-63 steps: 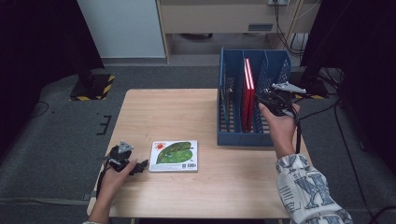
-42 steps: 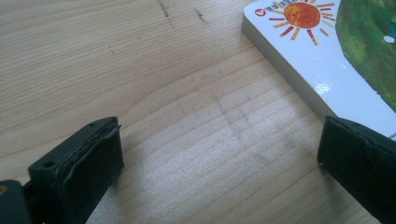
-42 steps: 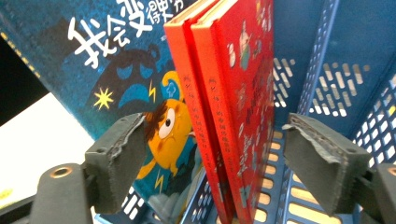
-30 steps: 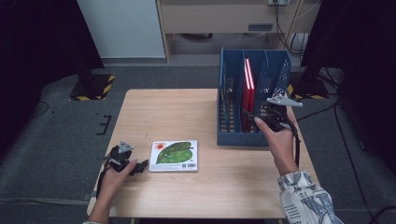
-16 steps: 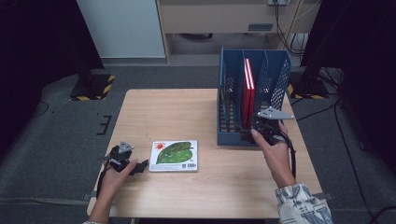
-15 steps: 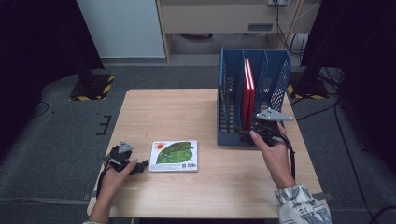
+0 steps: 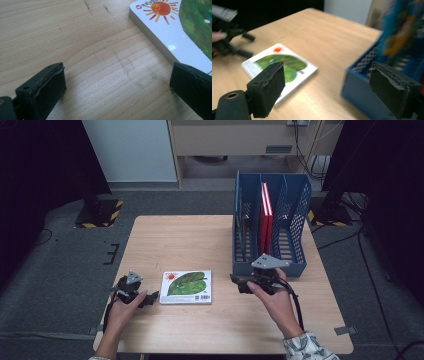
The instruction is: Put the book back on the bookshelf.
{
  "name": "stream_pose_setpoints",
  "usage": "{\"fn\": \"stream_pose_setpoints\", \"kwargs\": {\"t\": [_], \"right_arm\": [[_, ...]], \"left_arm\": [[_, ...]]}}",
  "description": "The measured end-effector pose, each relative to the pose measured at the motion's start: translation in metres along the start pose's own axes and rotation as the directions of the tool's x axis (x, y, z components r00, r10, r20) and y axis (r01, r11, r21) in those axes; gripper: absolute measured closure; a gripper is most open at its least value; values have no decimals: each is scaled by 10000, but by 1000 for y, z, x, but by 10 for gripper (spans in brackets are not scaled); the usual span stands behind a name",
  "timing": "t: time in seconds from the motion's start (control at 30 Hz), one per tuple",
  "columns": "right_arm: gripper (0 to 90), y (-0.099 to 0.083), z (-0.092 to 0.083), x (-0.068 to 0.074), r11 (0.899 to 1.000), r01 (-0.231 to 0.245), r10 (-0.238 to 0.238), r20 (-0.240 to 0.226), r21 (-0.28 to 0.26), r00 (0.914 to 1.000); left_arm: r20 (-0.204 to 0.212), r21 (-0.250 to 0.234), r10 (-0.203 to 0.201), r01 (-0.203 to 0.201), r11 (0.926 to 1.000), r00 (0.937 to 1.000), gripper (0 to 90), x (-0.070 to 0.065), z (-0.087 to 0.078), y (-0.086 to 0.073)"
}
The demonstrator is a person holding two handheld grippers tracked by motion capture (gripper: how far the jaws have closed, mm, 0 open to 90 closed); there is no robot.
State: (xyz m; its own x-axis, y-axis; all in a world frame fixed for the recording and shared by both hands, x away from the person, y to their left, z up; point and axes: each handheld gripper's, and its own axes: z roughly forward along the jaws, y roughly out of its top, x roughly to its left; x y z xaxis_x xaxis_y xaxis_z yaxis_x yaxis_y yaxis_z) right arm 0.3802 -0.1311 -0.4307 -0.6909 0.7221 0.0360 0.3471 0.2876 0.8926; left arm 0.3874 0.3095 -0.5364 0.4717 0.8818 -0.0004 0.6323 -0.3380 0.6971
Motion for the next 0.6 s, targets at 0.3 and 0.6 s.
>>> {"fn": "stream_pose_setpoints", "kwargs": {"t": [0.3, 0.6], "right_arm": [[248, -16, 23, 37, 9913, 1055, -991, -819, 783, 9917], [421, -34, 54, 67, 9794, 1550, -1364, -1416, 1293, 9805]], "left_arm": [[98, -593, -608, 613, 9964, 9981, 45, 6, -13, 1], [408, -1158, -448, 492, 9921, 9982, 56, -9, -28, 7]]}}
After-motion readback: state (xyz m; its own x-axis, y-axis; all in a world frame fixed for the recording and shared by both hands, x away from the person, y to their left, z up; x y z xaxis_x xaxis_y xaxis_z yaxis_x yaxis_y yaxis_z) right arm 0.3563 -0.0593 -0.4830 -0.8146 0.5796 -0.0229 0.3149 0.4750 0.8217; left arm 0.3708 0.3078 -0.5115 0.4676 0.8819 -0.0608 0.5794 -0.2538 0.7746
